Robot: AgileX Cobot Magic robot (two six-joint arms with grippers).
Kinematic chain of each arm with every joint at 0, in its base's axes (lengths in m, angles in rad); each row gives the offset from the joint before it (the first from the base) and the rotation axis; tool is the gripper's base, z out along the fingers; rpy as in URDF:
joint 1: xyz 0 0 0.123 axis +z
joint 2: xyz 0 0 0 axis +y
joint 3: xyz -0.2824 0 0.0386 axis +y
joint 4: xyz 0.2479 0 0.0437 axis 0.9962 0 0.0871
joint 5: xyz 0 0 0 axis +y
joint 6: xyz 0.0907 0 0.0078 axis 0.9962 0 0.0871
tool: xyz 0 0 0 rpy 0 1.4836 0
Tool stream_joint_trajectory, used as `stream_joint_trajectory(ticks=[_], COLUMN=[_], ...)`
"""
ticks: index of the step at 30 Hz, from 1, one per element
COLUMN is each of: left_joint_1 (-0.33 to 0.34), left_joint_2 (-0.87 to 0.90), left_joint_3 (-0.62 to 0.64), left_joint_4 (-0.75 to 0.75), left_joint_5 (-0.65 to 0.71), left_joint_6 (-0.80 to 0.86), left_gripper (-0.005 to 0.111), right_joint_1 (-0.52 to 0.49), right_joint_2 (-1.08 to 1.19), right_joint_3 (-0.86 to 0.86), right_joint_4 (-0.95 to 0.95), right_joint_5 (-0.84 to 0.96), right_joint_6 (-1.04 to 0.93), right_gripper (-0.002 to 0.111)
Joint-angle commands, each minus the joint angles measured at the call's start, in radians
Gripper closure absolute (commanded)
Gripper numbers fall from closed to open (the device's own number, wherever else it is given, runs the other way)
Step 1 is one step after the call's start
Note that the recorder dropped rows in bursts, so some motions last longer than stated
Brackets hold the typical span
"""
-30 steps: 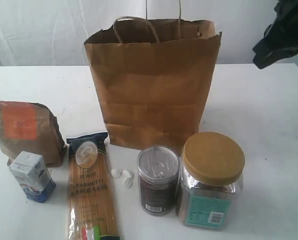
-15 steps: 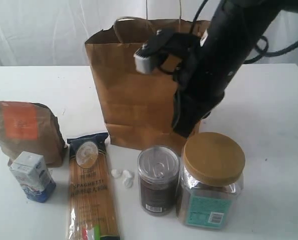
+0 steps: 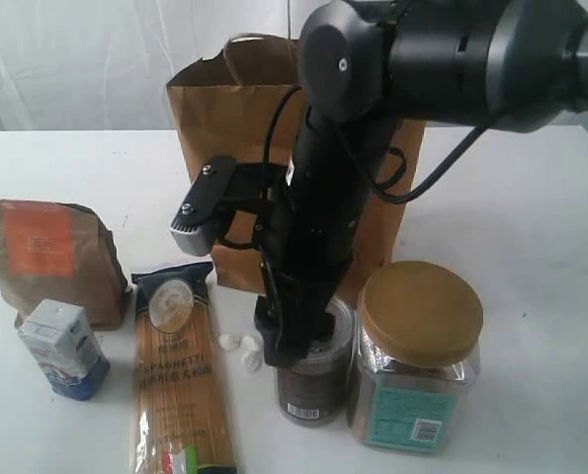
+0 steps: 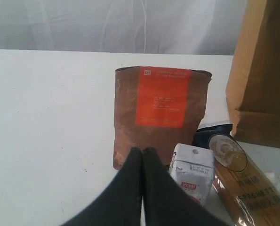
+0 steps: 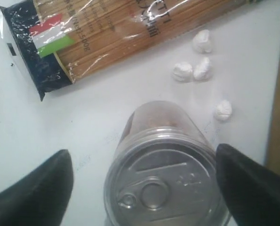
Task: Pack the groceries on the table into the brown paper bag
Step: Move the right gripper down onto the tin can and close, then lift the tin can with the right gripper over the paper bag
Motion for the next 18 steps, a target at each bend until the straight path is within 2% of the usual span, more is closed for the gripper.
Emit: stream_joint_trajectory(ticks=[1, 10, 18], left_joint_1=[0.002, 0.002, 0.002], left_joint_2=[-0.005, -0.005, -0.005], left_joint_3=[0.005, 0.005, 0.005], left_joint_4=[-0.015, -0.015, -0.015], left_joint_5=[-0.018, -0.018, -0.018], left_joint_6=[-0.004, -0.004, -0.004], left_gripper=[0.107, 0.107, 0.107], right_joint_1=[0.008, 0.008, 0.008], right_joint_2=[0.0, 0.029, 0.068], right_joint_3=[0.004, 0.004, 0.004], right_joint_4=[-0.017, -0.146, -0.121], right_joint_5=[0.004, 0.002, 0.032], right_joint_6=[-0.01, 0.041, 0.093], right_gripper=[0.022, 0.022, 0.026])
